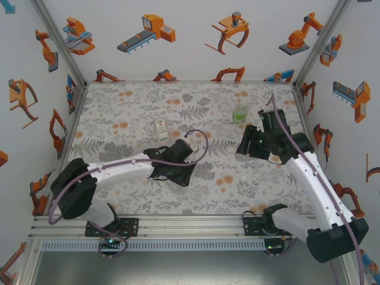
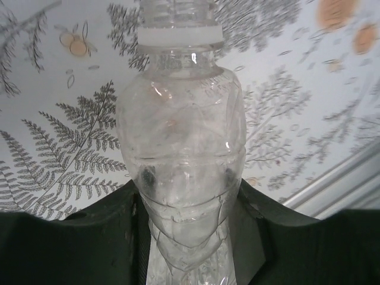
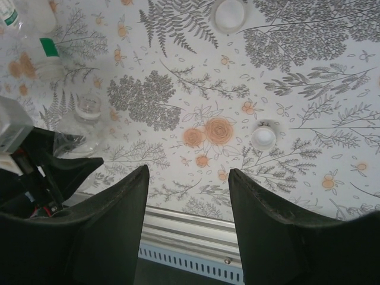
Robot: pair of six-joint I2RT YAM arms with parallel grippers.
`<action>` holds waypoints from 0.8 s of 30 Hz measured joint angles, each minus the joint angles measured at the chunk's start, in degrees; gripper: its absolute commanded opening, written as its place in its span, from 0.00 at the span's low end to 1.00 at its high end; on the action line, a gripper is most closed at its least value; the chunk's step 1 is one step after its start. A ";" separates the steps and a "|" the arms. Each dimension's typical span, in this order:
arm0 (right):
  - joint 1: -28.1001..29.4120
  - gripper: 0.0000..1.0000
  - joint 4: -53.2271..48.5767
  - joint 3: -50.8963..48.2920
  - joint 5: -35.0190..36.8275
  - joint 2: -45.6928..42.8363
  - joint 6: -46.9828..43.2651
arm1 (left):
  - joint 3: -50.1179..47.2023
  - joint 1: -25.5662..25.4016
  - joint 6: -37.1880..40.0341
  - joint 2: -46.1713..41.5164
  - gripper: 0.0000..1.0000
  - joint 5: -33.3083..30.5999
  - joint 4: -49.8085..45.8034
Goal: Screw on the bottle caps
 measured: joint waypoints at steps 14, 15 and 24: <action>1.77 0.53 1.07 0.02 -1.49 -1.27 1.29 | -3.45 -0.37 2.71 -13.40 0.25 2.67 9.77; 1.81 0.53 1.09 0.02 -1.60 -1.27 1.29 | -3.50 -0.37 2.84 -13.73 0.25 2.82 9.92; 2.69 0.53 1.86 0.02 -1.77 -1.27 2.16 | -3.54 -0.37 3.63 -15.08 0.24 3.06 10.97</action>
